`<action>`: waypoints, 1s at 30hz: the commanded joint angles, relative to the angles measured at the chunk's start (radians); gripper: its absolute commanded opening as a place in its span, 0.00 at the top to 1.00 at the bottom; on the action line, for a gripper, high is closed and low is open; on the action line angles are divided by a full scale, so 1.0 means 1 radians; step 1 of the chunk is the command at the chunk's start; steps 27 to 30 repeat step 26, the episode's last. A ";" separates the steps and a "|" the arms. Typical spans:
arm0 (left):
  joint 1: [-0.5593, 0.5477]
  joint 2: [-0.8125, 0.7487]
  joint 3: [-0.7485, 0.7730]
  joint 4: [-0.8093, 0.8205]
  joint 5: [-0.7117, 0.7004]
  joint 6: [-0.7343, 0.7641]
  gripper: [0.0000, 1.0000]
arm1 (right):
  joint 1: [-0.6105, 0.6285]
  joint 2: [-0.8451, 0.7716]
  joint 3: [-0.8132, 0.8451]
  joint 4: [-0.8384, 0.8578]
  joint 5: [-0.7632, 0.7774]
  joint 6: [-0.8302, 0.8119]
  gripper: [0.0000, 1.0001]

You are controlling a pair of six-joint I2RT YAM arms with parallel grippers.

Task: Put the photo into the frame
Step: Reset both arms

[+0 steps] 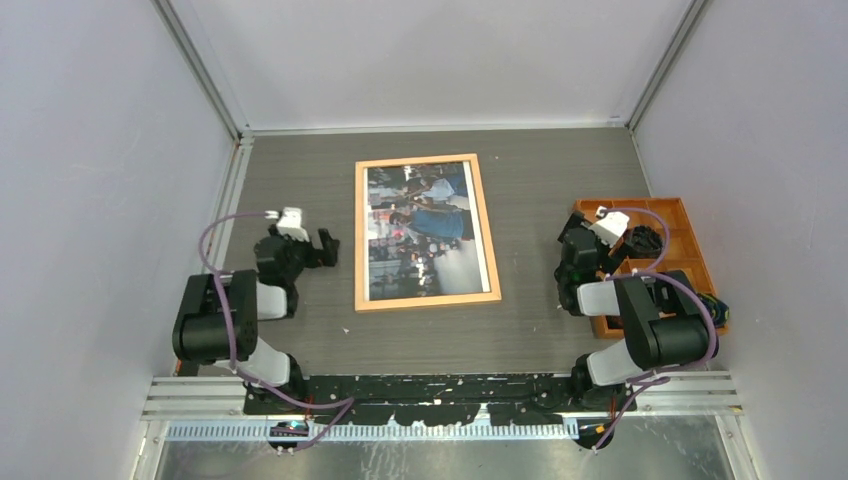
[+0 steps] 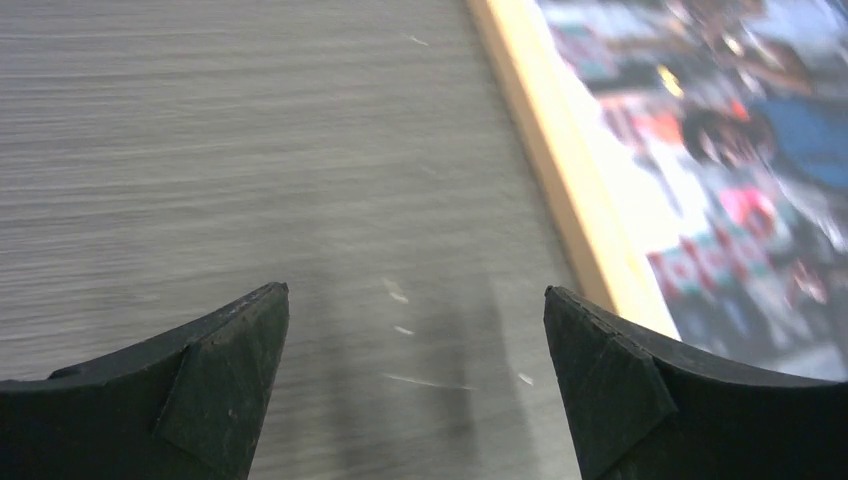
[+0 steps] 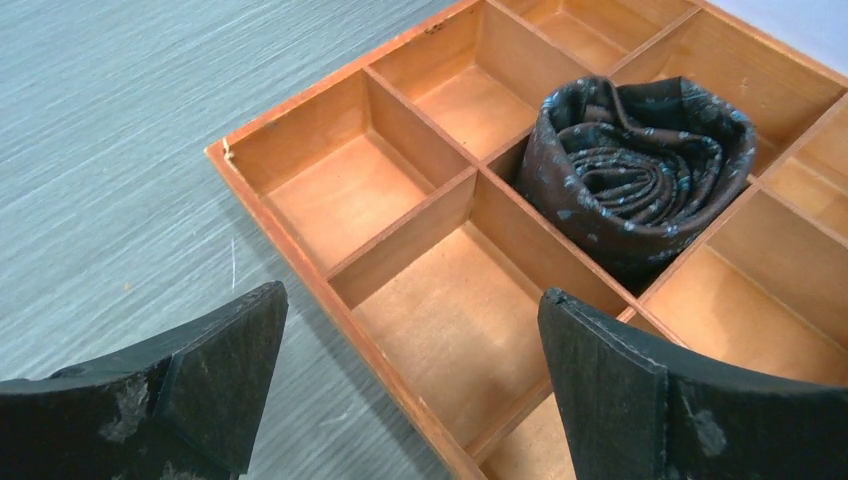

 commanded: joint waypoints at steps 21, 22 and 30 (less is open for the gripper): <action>-0.168 0.037 0.019 0.086 -0.311 0.127 0.00 | -0.109 0.073 -0.001 0.163 -0.407 -0.055 0.00; -0.168 0.039 0.021 0.083 -0.311 0.127 0.00 | -0.109 0.072 -0.001 0.165 -0.407 -0.055 0.00; -0.168 0.034 0.014 0.091 -0.311 0.127 0.00 | -0.109 0.073 -0.001 0.166 -0.407 -0.055 0.00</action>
